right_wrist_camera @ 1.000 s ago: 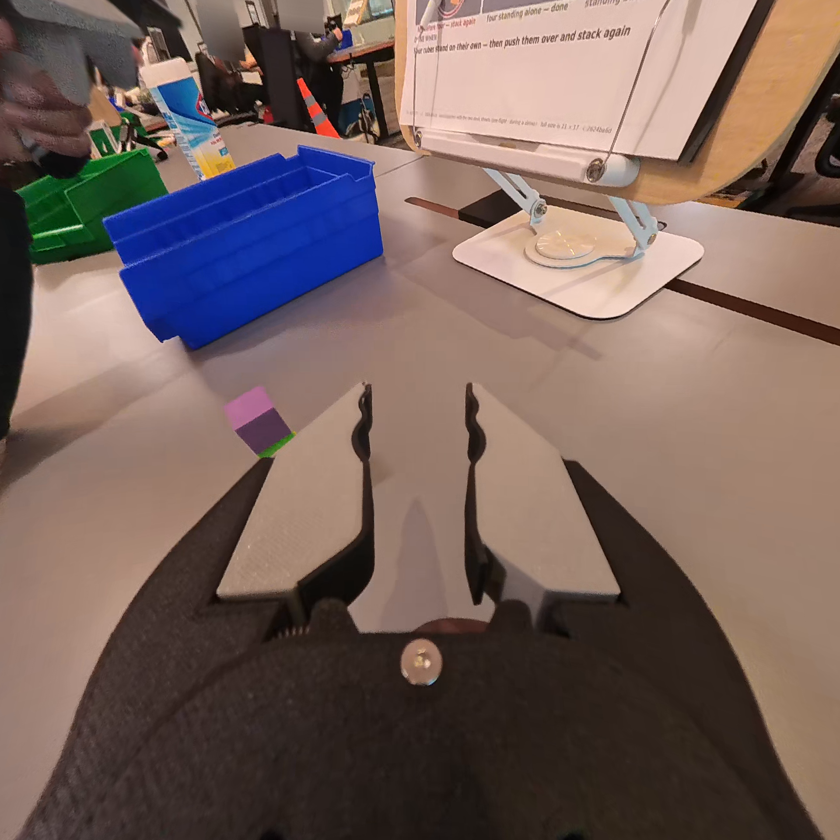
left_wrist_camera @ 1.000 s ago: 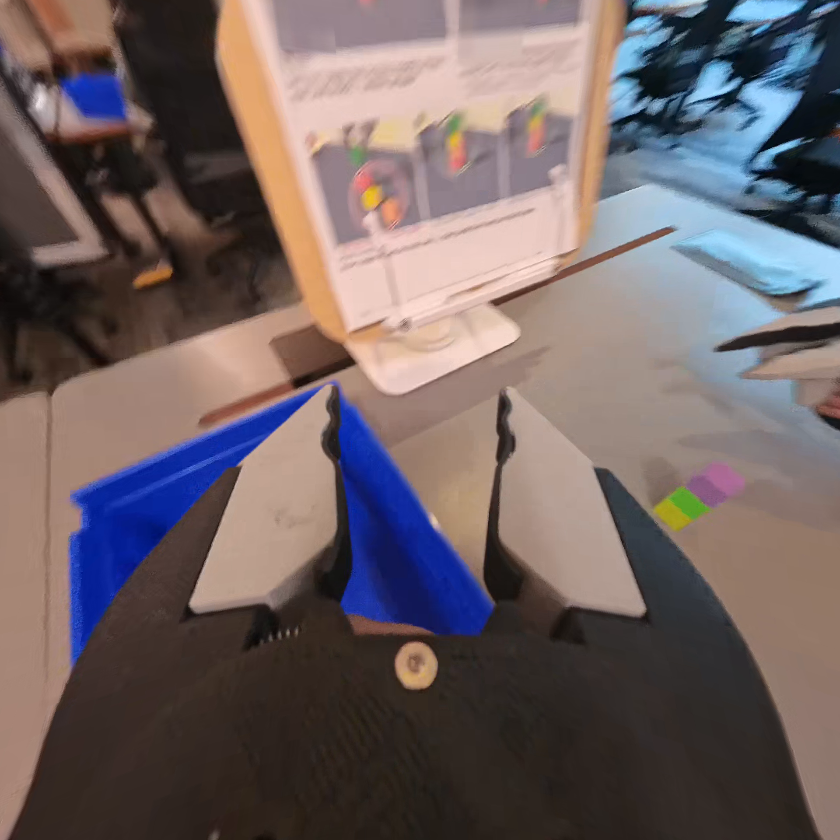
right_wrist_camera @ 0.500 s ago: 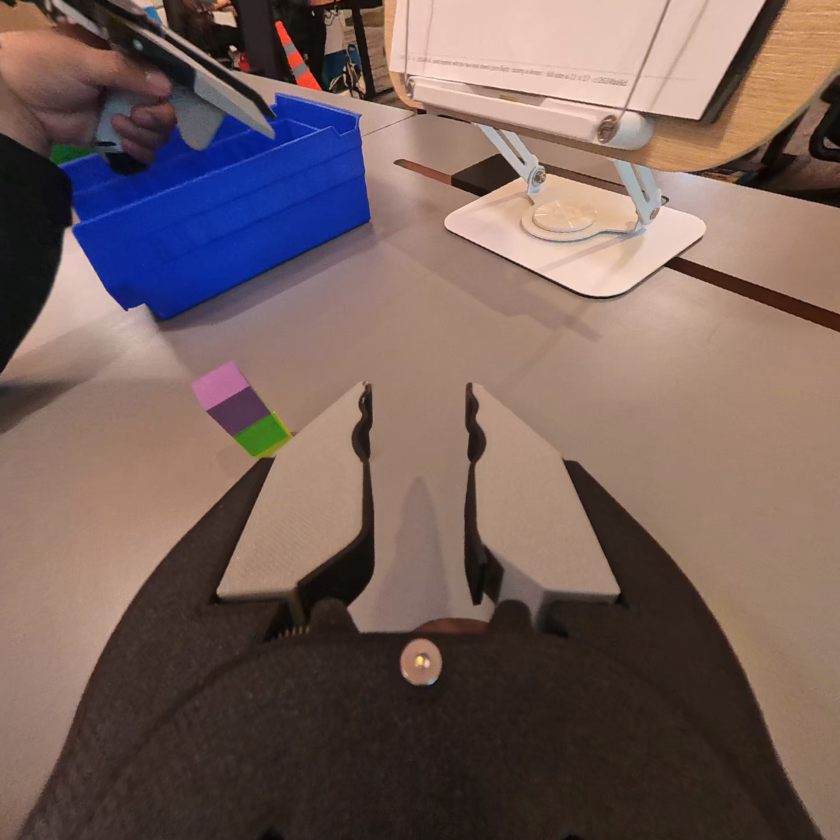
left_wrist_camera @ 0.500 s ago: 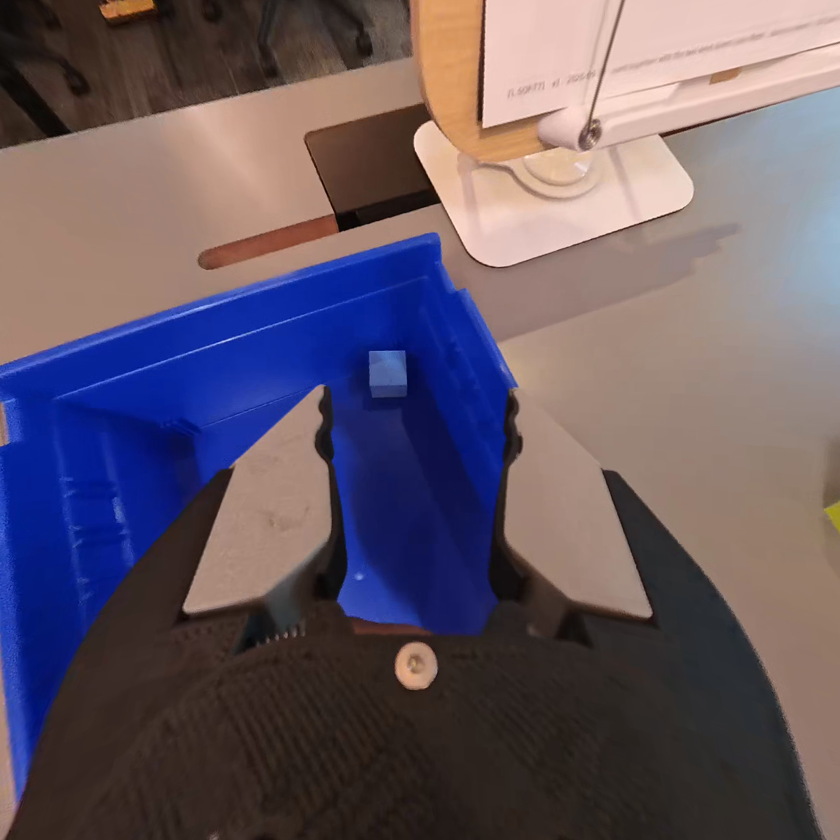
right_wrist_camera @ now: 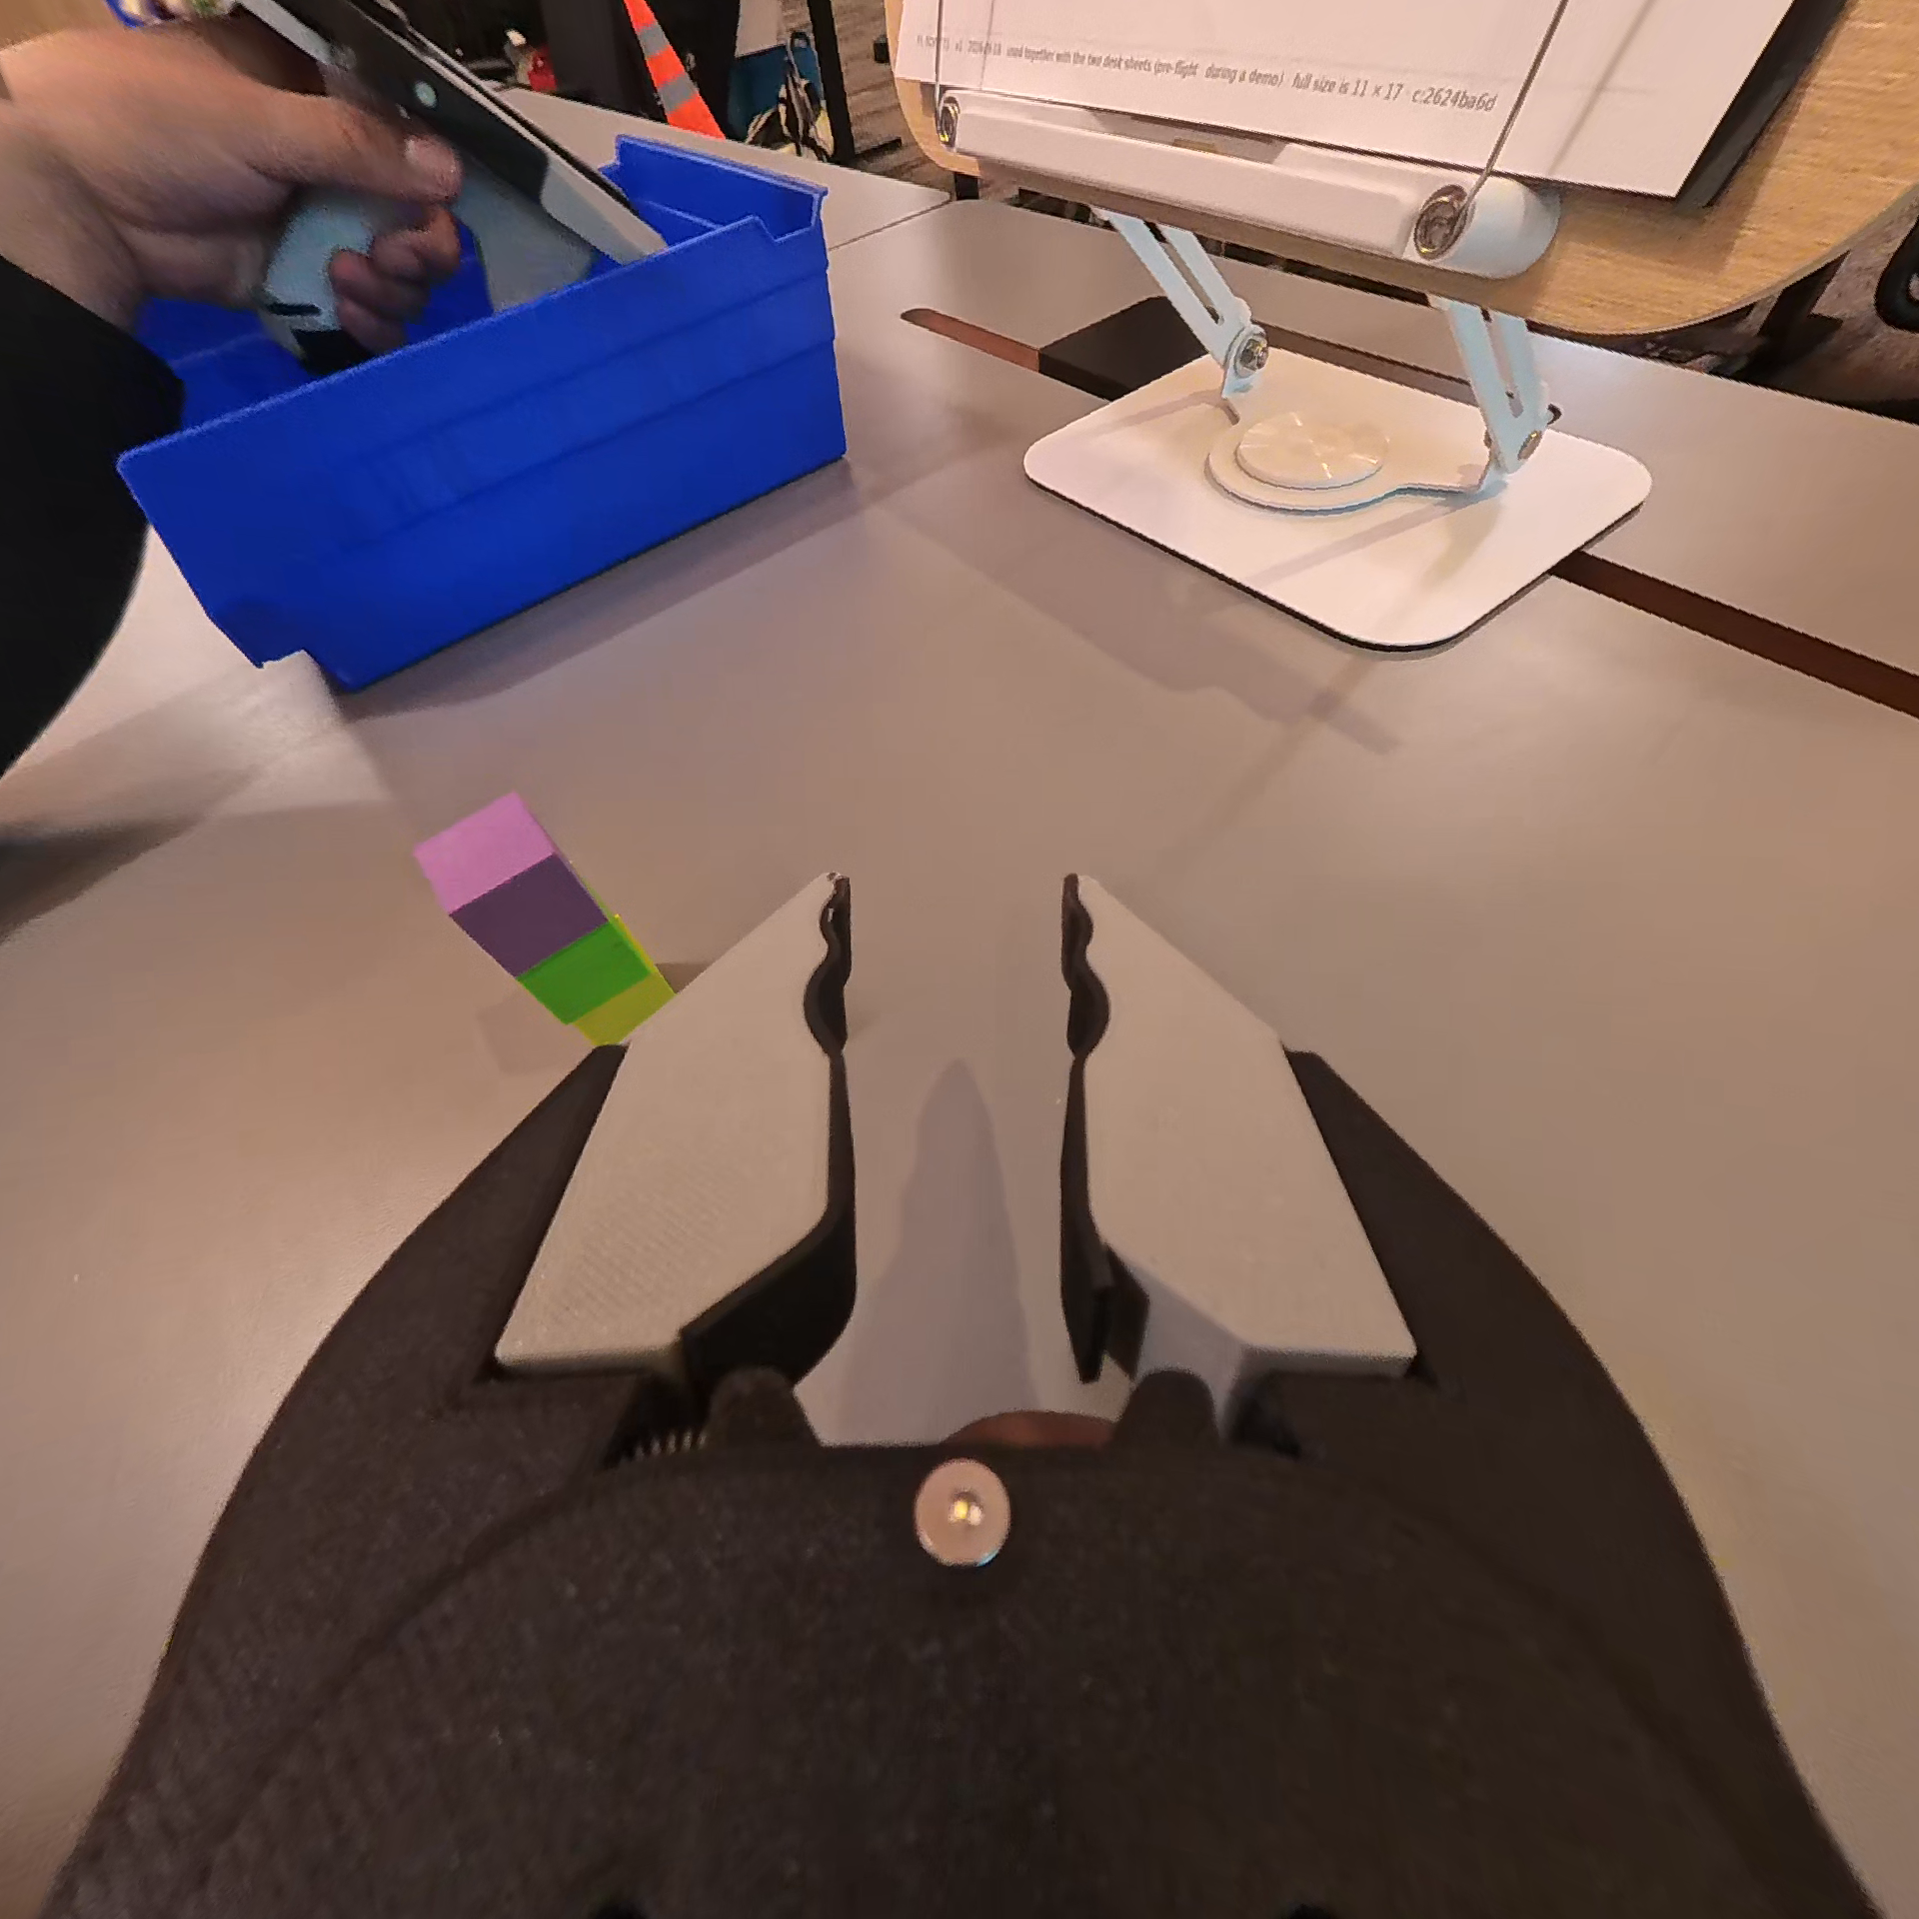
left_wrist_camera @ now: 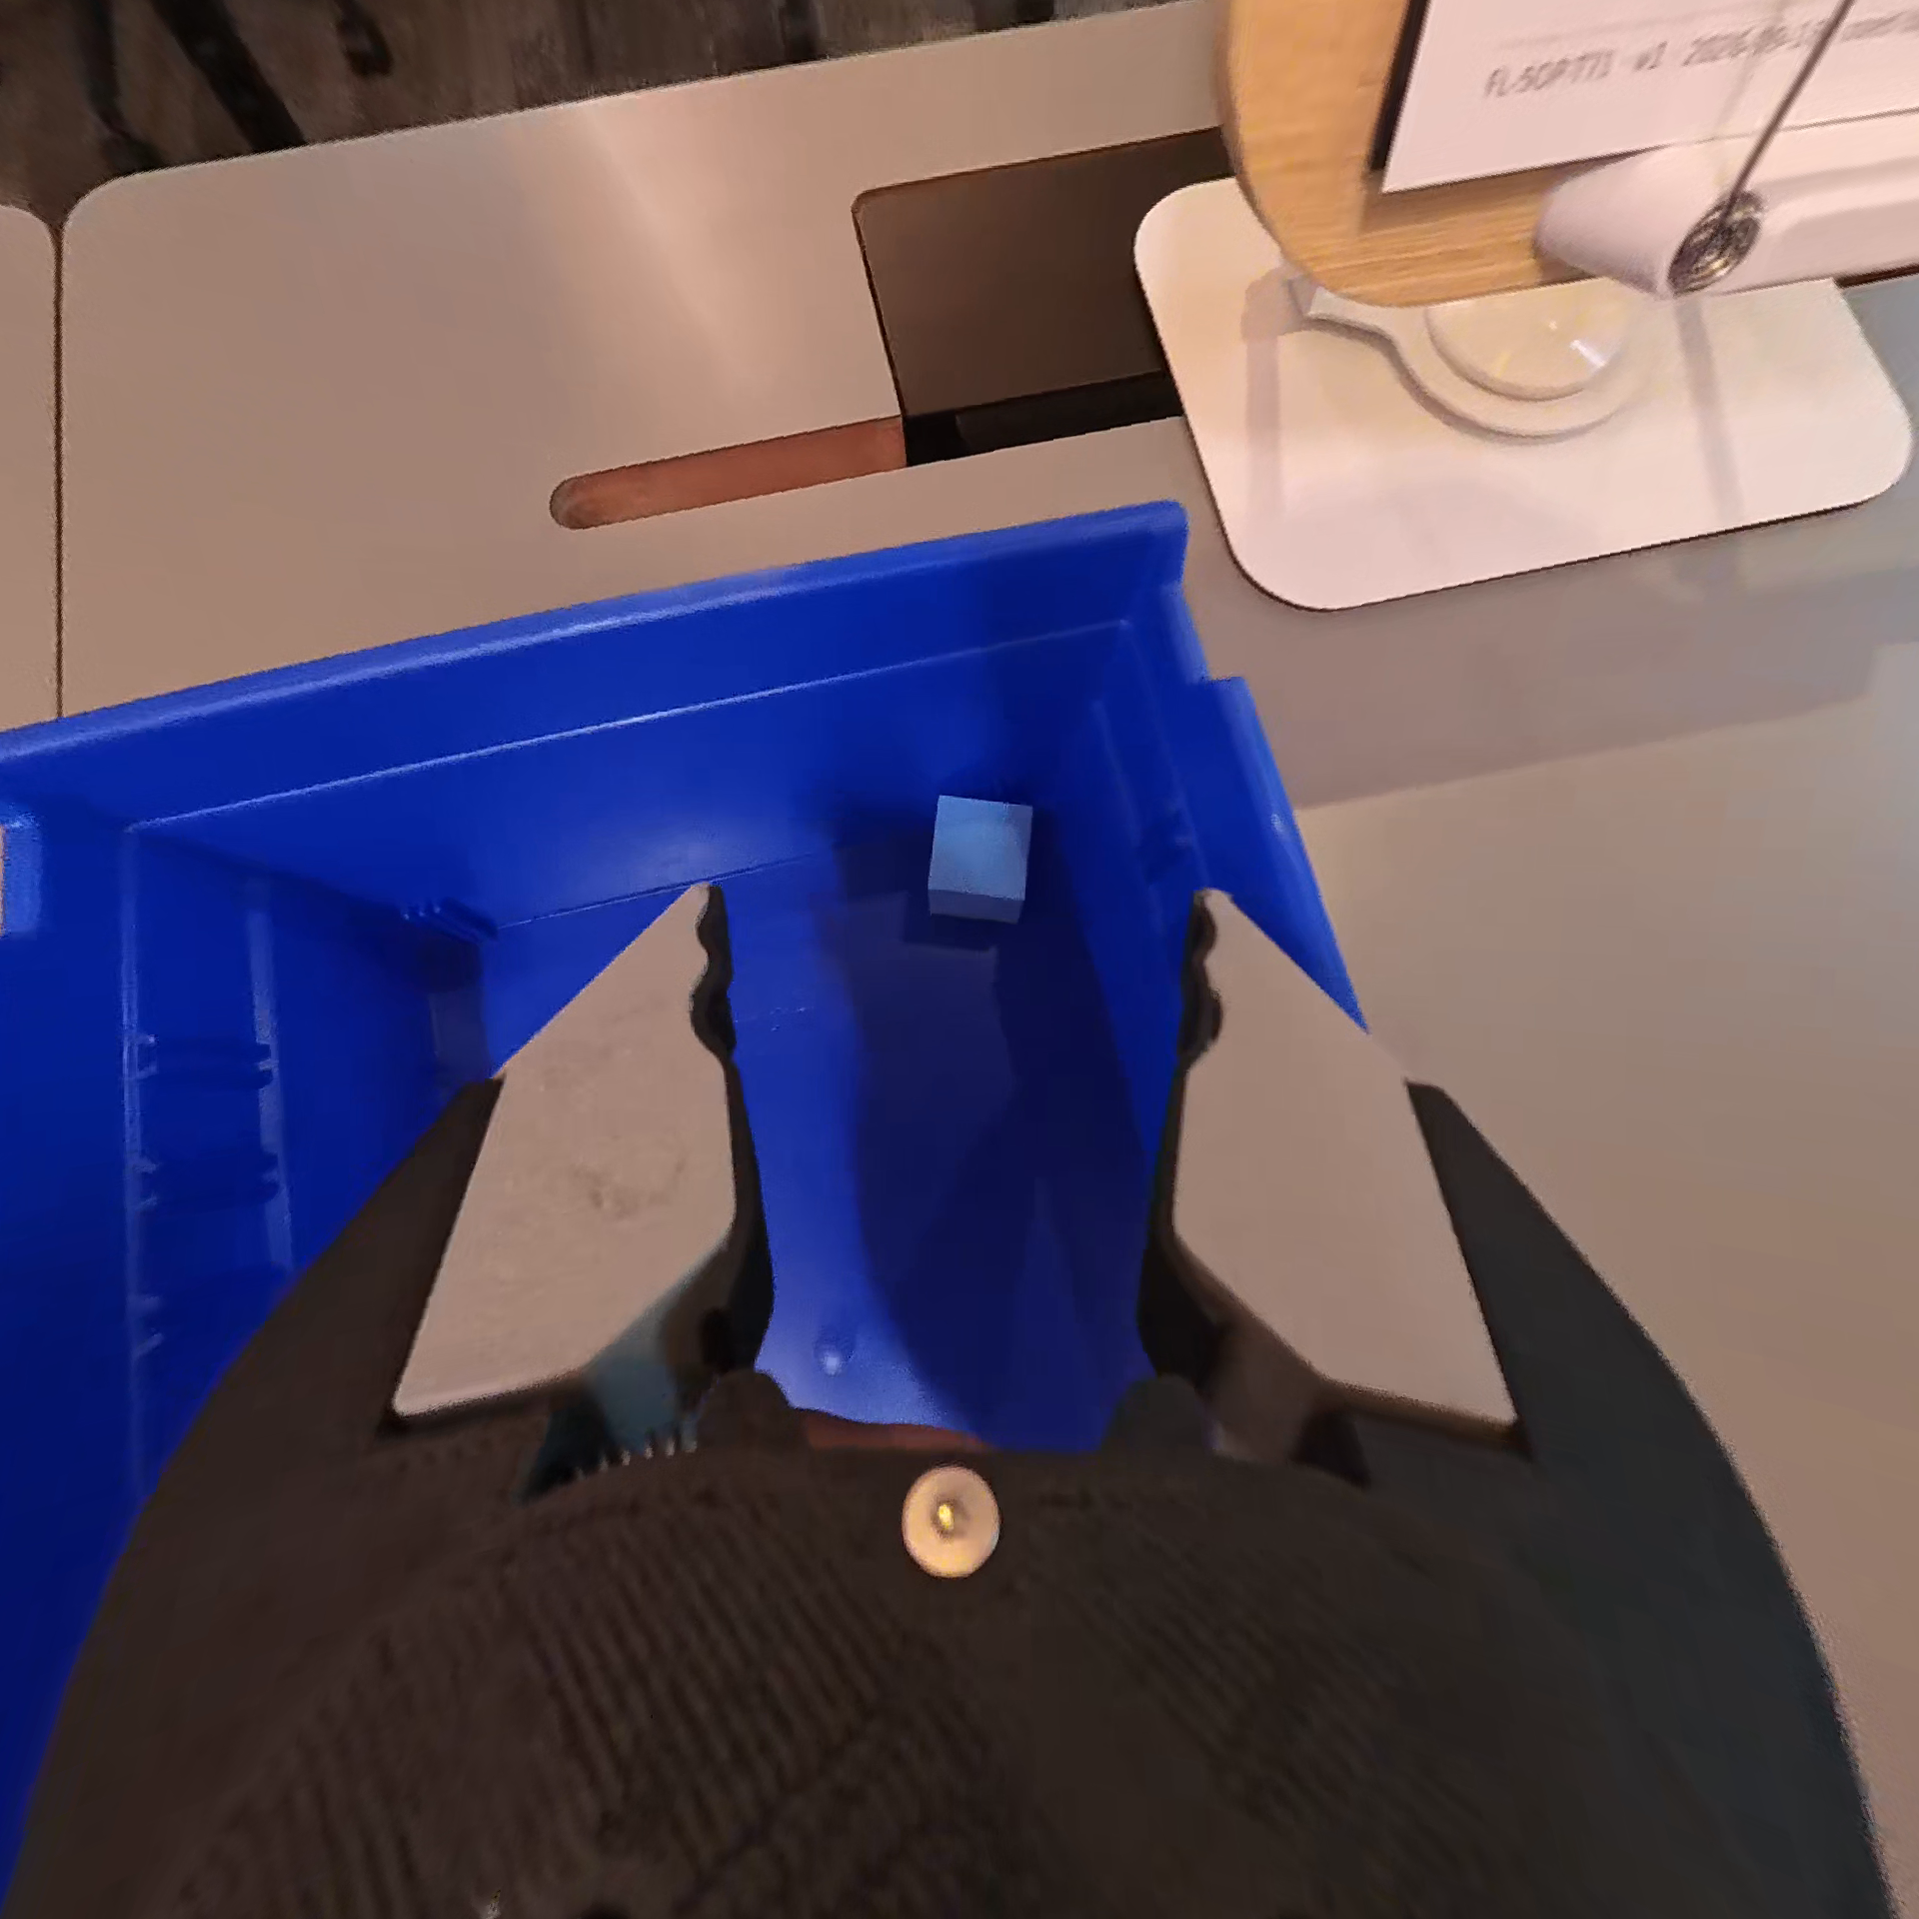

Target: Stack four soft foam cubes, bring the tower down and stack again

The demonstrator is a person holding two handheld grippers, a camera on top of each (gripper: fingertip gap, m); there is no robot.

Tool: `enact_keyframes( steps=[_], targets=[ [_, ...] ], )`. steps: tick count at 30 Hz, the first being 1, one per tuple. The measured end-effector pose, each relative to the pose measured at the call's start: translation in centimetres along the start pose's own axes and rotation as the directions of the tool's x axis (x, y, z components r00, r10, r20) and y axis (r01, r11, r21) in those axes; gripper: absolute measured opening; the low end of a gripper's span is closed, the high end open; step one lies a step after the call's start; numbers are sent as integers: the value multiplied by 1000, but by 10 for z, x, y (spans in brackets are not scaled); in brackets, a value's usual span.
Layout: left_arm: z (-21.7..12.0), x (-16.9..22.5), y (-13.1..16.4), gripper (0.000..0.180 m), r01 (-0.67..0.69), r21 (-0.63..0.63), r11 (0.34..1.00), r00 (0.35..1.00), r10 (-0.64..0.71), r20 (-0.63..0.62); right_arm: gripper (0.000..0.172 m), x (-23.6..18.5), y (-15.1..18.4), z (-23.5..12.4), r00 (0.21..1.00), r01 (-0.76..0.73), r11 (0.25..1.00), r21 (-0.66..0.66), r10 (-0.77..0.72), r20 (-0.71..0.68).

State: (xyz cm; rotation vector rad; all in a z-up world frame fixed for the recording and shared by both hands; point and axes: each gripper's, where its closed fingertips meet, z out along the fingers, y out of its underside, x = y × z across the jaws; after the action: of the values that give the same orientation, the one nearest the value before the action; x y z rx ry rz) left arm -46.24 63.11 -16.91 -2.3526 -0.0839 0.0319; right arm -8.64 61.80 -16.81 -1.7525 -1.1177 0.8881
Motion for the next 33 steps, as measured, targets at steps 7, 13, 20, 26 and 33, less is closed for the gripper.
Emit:
enact_keyframes(
  steps=[7,13,20,26,33],
  targets=[
    [5,-4,1,82,7,-12,1000,999,-6,43,38,-1,-1,-1,1000,10,1000,5,-10,-5],
    [17,-12,13,80,61,-62,996,998,-59,31,37,-4,2,2,999,43,999,-16,-43,-8],
    [32,-10,20,82,74,-93,993,997,-71,37,38,-1,5,4,999,33,999,-23,-33,-18],
    [47,-5,29,71,3,-147,989,998,6,60,37,0,4,4,1000,1,1000,-10,-1,-8],
    [61,-6,43,67,0,-208,978,998,13,62,37,-5,-3,0,1000,22,1000,10,-22,2]
  ],
)
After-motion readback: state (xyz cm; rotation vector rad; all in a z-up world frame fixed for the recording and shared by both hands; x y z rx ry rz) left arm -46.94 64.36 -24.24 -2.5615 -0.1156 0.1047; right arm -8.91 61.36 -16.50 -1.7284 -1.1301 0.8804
